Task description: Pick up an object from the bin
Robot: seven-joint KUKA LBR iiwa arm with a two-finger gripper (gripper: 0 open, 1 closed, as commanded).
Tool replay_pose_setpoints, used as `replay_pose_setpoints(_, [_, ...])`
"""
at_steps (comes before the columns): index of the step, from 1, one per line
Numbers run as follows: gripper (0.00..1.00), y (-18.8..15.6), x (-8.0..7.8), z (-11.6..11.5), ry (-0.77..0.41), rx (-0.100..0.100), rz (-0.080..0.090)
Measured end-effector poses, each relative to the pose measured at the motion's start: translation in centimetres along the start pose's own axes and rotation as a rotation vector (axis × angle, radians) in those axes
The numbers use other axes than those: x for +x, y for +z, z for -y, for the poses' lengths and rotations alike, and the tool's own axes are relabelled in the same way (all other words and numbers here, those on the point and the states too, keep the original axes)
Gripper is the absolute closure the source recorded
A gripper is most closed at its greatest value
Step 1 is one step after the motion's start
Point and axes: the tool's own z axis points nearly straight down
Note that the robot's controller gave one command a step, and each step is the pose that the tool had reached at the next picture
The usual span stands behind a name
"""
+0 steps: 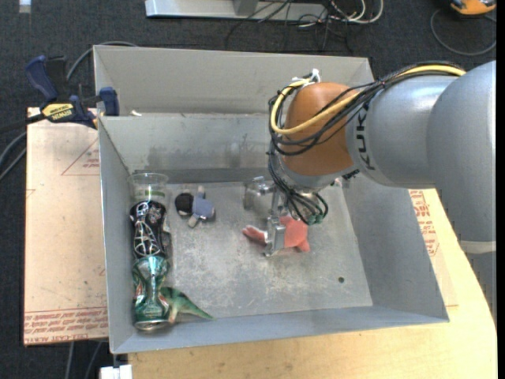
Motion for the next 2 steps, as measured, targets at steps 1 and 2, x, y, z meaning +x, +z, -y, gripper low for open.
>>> replay_pose_setpoints(1, [0.0,0.29,5.33,5.48,-0.145,0.001,-0.014])
replay_pose_setpoints(2, [1.0,0.28,4.62,6.38,-0.276,-0.001,0.003])
